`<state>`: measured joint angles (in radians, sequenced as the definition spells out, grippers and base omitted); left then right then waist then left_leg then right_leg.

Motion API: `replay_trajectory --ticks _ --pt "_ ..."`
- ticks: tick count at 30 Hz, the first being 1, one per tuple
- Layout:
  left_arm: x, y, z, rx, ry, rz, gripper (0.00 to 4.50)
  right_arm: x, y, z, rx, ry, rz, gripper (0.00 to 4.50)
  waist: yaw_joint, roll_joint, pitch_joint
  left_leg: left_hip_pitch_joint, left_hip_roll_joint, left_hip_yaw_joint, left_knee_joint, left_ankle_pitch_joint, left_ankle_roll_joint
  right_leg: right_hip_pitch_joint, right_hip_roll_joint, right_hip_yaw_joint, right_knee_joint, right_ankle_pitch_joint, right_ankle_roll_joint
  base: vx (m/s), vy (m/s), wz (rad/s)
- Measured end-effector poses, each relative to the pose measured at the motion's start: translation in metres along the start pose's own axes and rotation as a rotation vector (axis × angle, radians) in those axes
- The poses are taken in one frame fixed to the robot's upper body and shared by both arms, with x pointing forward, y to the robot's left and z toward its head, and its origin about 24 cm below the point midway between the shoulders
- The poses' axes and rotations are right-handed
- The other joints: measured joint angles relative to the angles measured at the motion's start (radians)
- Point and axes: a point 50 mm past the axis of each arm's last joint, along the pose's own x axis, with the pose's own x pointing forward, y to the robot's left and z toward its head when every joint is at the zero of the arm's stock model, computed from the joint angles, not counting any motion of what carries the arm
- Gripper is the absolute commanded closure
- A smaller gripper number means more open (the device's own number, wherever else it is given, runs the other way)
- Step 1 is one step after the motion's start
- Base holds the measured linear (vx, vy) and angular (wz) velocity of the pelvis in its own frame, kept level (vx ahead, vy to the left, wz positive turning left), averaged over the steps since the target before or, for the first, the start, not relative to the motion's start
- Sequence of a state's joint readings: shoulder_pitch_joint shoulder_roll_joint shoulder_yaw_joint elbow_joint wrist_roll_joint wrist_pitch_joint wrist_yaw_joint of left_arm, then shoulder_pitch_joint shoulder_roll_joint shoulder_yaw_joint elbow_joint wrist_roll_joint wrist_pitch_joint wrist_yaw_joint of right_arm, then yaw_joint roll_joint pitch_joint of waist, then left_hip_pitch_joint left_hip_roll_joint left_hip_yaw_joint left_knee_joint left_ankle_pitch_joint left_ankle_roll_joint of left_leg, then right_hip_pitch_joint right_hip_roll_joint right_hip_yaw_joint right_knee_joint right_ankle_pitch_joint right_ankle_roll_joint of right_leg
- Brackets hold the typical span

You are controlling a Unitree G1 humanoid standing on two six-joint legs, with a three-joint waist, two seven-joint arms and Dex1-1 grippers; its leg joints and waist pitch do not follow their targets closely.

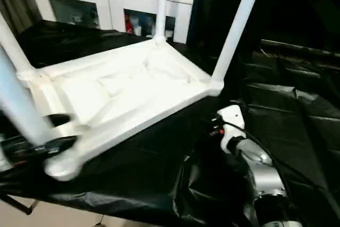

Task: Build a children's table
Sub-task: Rotate table base

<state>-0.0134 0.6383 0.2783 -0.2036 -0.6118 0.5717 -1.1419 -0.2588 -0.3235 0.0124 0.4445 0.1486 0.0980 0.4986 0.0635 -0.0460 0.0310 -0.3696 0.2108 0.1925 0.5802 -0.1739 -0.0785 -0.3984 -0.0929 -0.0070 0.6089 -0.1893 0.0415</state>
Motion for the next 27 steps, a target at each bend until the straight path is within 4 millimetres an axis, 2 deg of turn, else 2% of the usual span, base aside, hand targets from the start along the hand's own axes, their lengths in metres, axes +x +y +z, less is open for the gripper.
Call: replay_trajectory --ticks 5,6,9,14,16,17,22,24,27 --pt "0.042 -0.001 0.007 0.047 -0.015 -0.113 0.0 0.001 0.002 -0.001 -0.016 0.018 0.009 2.27 -0.002 0.002 0.001 0.0 0.0 -0.001 0.004 0.0 0.0 0.0 0.0 0.0 0.002 0.0 0.001 0.0 0.0 0.0" --pt "0.053 -0.001 0.007 0.053 -0.022 -0.137 0.0 0.0 0.002 -0.002 -0.02 0.024 0.009 2.06 -0.003 0.004 0.002 -0.001 0.0 -0.002 0.005 0.0 0.0 0.001 0.0 0.0 0.002 0.0 0.001 0.0 0.0 0.0" --pt "0.09 0.002 0.009 0.078 -0.042 -0.189 0.0 0.003 0.008 -0.001 -0.02 0.021 0.031 1.89 -0.001 0.011 0.006 -0.002 -0.001 -0.002 0.006 0.0 0.0 0.001 -0.001 0.001 0.002 0.001 0.002 0.0 0.0 0.0" --pt "0.129 -0.003 0.007 0.094 -0.035 -0.278 0.0 0.001 0.013 0.001 -0.033 0.017 0.084 1.57 -0.01 0.017 0.007 -0.003 -0.001 -0.004 0.007 0.0 0.0 -0.001 0.0 0.0 0.002 0.003 0.001 0.0 0.0 0.0" --pt "0.143 -0.009 0.003 0.097 -0.02 -0.32 0.0 0.002 0.018 0.002 -0.03 0.008 0.129 1.45 -0.013 0.018 0.007 -0.004 -0.001 -0.004 0.007 0.0 0.0 -0.003 0.0 0.0 0.002 0.006 -0.003 0.0 0.0 0.0" --pt "0.151 -0.012 0.002 0.101 -0.015 -0.343 0.0 0.003 0.021 0.004 -0.033 0.004 0.15 1.22 -0.015 0.02 0.008 -0.005 -0.001 -0.006 0.007 0.0 0.0 -0.003 0.0 -0.001 0.002 0.006 -0.004 0.0 0.0 0.0" --pt "0.191 -0.032 0.004 0.141 -0.021 -0.463 0.0 0.011 0.031 0.009 -0.057 0.001 0.214 0.95 -0.011 0.022 0.008 -0.011 -0.001 -0.006 0.009 0.001 0.001 -0.006 0.0 -0.002 0.0 0.005 -0.004 0.0 0.0 0.0" --pt "0.206 -0.043 0.005 0.16 -0.032 -0.496 0.0 0.014 0.03 0.012 -0.072 -0.003 0.208 0.73 -0.01 0.022 0.008 -0.014 -0.001 -0.007 0.012 0.001 0.001 -0.006 -0.001 -0.003 0.0 0.005 -0.004 0.0 0.0 0.0" --pt "0.225 -0.049 0.006 0.201 -0.035 -0.47 0.0 0.014 0.026 0.013 -0.079 -0.003 0.174 0.53 -0.006 0.022 0.008 -0.014 -0.001 -0.007 0.013 0.001 0.001 -0.006 -0.001 -0.003 -0.001 0.005 -0.004 0.0 0.0 0.0"
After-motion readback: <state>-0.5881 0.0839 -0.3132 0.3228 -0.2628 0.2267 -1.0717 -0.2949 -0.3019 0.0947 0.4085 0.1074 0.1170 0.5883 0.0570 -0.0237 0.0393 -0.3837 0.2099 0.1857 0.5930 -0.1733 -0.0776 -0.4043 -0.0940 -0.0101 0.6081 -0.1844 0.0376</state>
